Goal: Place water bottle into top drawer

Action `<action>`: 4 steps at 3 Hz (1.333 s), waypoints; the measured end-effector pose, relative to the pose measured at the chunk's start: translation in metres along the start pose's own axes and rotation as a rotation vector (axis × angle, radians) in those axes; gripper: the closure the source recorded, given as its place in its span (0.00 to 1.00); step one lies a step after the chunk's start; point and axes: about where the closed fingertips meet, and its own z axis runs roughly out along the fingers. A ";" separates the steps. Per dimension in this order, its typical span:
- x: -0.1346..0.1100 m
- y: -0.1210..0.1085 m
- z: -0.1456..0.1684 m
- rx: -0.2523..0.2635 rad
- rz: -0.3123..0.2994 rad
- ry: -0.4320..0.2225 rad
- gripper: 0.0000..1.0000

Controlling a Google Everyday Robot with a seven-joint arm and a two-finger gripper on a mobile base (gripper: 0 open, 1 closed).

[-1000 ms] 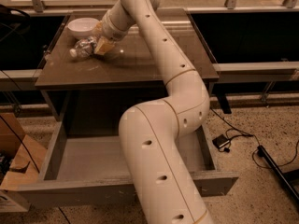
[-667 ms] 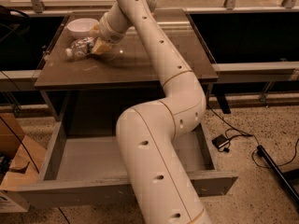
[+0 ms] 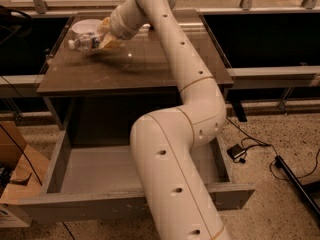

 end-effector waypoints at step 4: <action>-0.017 0.010 -0.127 0.084 0.029 0.069 1.00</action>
Offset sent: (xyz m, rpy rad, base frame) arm -0.0989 -0.1099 0.1187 -0.0254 -0.1440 -0.1635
